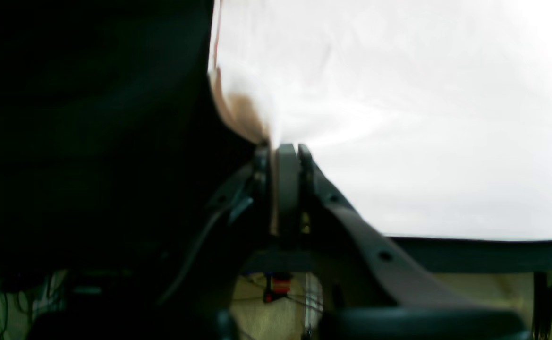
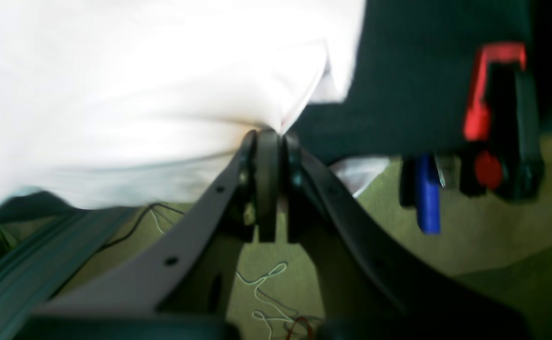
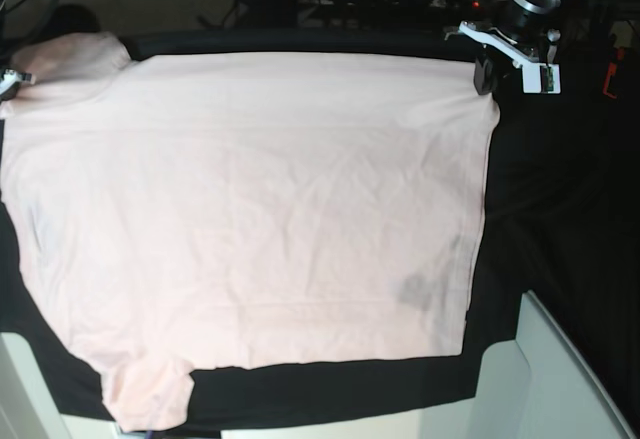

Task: Fold the T-shirt properly
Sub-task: 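Lift the shoulder edges with both grippers and pull them toward the robot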

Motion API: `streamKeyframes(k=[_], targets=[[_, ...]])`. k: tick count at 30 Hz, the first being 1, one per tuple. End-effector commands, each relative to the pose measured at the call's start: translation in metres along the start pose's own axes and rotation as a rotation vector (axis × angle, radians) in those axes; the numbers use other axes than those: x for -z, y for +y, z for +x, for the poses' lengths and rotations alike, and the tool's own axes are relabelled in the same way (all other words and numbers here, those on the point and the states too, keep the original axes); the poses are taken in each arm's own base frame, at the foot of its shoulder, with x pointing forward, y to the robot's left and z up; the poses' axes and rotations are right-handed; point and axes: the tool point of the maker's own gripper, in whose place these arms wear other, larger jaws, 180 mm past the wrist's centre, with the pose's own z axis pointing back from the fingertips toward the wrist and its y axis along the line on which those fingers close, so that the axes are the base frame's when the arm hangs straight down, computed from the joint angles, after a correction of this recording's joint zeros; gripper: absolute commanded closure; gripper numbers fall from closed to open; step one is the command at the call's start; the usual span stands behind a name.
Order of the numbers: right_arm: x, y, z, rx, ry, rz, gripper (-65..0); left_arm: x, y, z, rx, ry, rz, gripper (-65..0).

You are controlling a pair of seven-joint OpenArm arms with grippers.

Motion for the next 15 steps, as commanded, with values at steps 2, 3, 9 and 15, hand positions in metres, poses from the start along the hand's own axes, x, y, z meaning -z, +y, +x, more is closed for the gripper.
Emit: streamKeyframes(k=[2, 3, 9, 15], targets=[[-0.006, -0.007, 0.016, -0.009, -0.04, -0.02, 0.0, 0.0, 0.002, 0.012, 0.006, -0.026, 0.003, 0.0], [-0.006, -0.006, 0.019, -0.01, -0.046, -0.018, 0.0, 0.001, 0.002, 0.013, 0.006, -0.027, 0.003, 0.0], [-0.009, -0.005, 0.042, -0.027, -0.088, -0.018, 0.0, 0.01, 0.0, 0.028, 0.005, -0.067, -0.003, 0.0], [0.0, 0.005, 0.061, -0.062, -0.093, 0.018, 0.0, 0.022, -0.003, 0.036, 0.008, -0.037, -0.012, 0.0]])
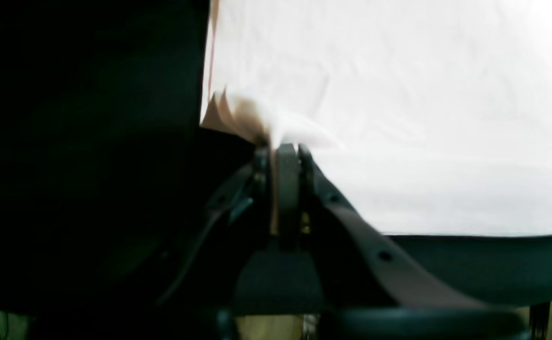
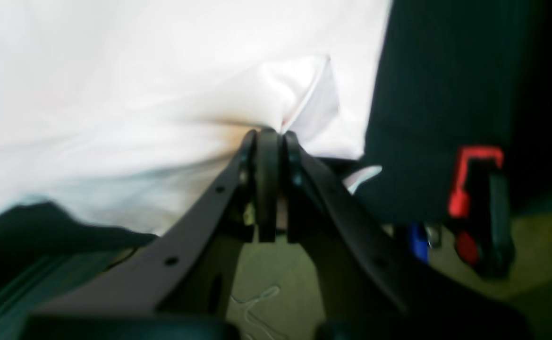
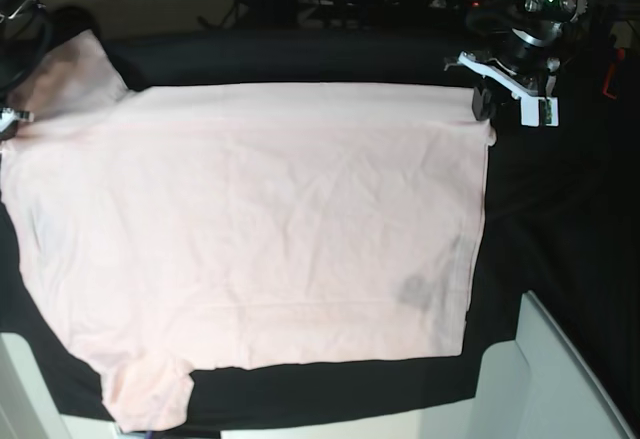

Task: Fold the T-shirt properly
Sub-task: 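Lift the shoulder edges with both grippers and pull them toward the robot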

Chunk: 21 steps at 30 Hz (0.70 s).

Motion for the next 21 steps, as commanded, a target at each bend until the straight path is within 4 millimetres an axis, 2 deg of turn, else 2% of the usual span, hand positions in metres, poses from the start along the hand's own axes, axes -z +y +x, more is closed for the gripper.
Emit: streamKeyframes(k=[1, 9, 14, 21], targets=[[-0.006, -0.006, 0.016, -0.008, -0.043, -0.014, 0.0, 0.0, 0.001, 0.016, 0.005, -0.044, 0.002, 0.0], [0.005, 0.004, 0.047, -0.023, -0.072, 0.036, 0.0, 0.013, -0.001, 0.038, 0.004, -0.086, -0.004, 0.0], [0.012, 0.012, 0.069, -0.024, -0.093, 0.071, 0.0, 0.017, 0.01, 0.047, -0.029, -0.105, 0.055, 0.0], [0.007, 0.013, 0.09, -0.026, -0.138, 0.074, 0.0, 0.034, 0.017, 0.035, -0.061, -0.07, 0.07, 0.0]])
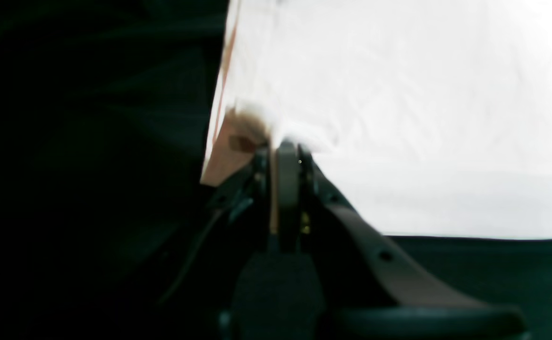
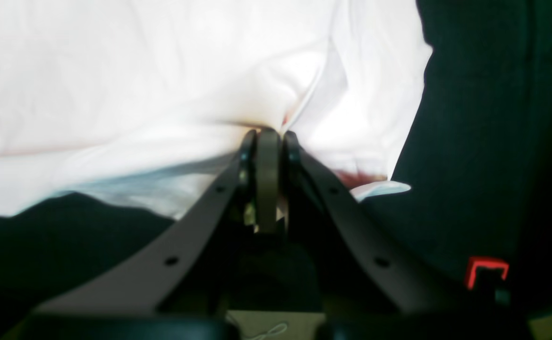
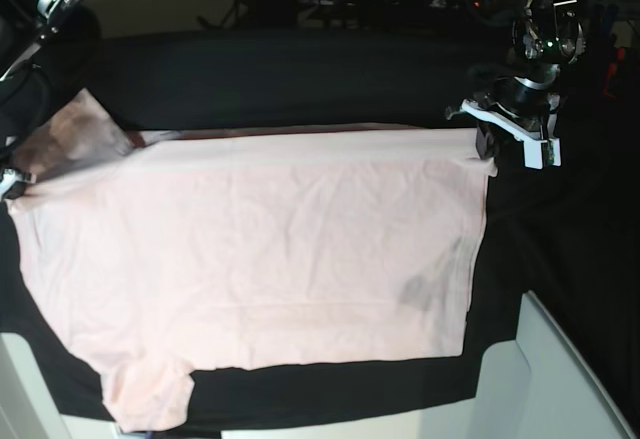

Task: Fold the T-shirt properly
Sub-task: 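Lift the shoulder edges with both grippers and pull them toward the robot, then drag the shirt's collar edge with both grippers, folding it over itself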

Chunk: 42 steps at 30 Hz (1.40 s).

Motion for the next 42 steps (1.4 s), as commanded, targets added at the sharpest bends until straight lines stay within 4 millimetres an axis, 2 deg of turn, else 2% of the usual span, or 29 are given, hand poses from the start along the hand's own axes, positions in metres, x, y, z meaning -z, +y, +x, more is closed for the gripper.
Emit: streamKeyframes(k=[1, 6, 9, 15, 20, 22, 28, 33, 42], targets=[[-0.009, -0.007, 0.019, -0.012, -0.055, -0.019, 0.0, 0.001, 0.004, 0.009, 0.004, -0.029, 0.008, 0.0], [-0.008, -0.007, 0.022, -0.009, -0.058, -0.016, 0.0, 0.013, 0.005, 0.015, -0.01, -0.036, 0.008, 0.0], [0.002, -0.004, 0.015, 0.014, -0.036, 0.012, 0.0, 0.017, 0.005, 0.019, -0.015, -0.043, 0.008, 0.0], [0.014, 0.0, 0.017, 0.046, -0.074, 0.051, 0.0, 0.021, 0.003, 0.028, -0.015, -0.062, 0.005, 0.0], [0.025, 0.016, 0.025, 0.009, -0.079, 0.086, 0.0, 0.027, 0.006, 0.027, -0.024, -0.054, 0.011, 0.0], [0.025, 0.02, 0.035, 0.001, -0.099, 0.095, 0.0, 0.031, 0.007, 0.025, -0.031, -0.046, 0.013, 0.0], [0.032, 0.026, 0.04, 0.014, -0.097, 0.123, 0.0, 0.037, 0.005, 0.027, -0.054, -0.054, 0.014, 0.0], [0.032, 0.029, 0.052, 0.018, -0.116, 0.134, 0.0, 0.042, 0.0, 0.039, -0.055, -0.077, 0.003, 0.0], [0.031, 0.029, 0.056, 0.018, -0.122, 0.135, 0.0, 0.041, 0.003, 0.04, -0.06, -0.082, 0.012, 0.0]])
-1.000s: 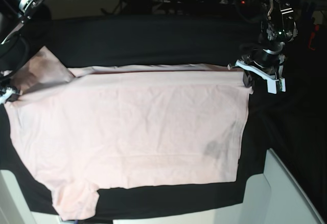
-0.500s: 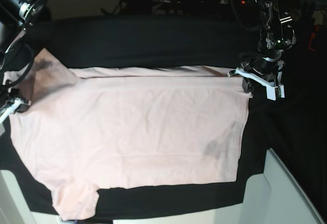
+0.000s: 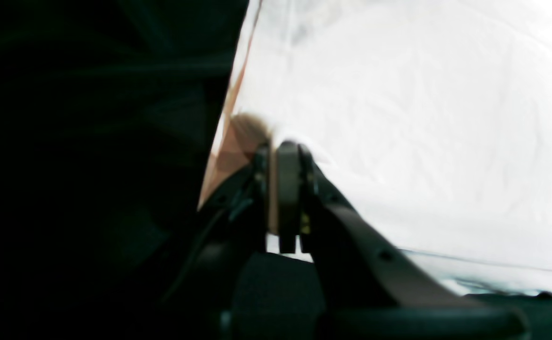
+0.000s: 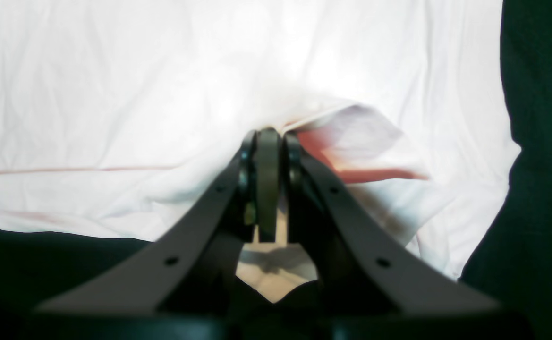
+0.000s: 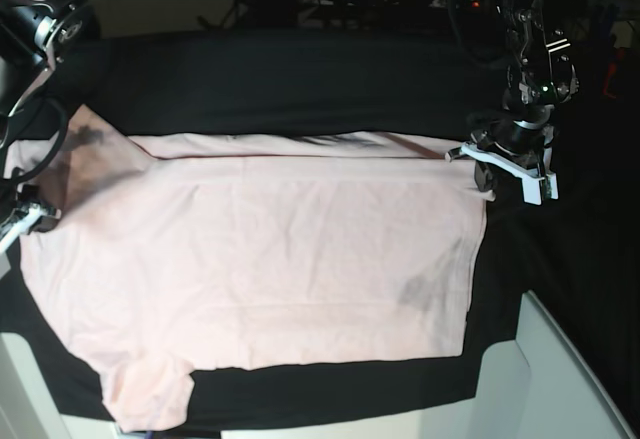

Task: Fold the T-shirt properly
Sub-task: 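Drag the shirt's collar edge with both grippers, folding it over itself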

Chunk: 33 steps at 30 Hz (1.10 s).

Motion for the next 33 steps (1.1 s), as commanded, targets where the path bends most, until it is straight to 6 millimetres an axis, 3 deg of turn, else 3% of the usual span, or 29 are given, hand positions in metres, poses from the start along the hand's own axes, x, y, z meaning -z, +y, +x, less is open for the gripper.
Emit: streamKeyframes(k=[1, 22, 33], targets=[[-0.009, -0.005, 0.023, -0.016, -0.062, -0.011, 0.0, -0.001, 0.002, 0.017, 0.007, -0.053, 0.002, 0.0], [-0.01, -0.003, 0.029, -0.018, -0.074, -0.009, 0.0, 0.008, 0.003, 0.019, -0.006, -0.051, 0.005, 0.0], [-0.001, 0.003, 0.04, 0.006, -0.096, 0.028, 0.0, 0.014, -0.001, 0.035, -0.011, -0.081, -0.003, 0.0]])
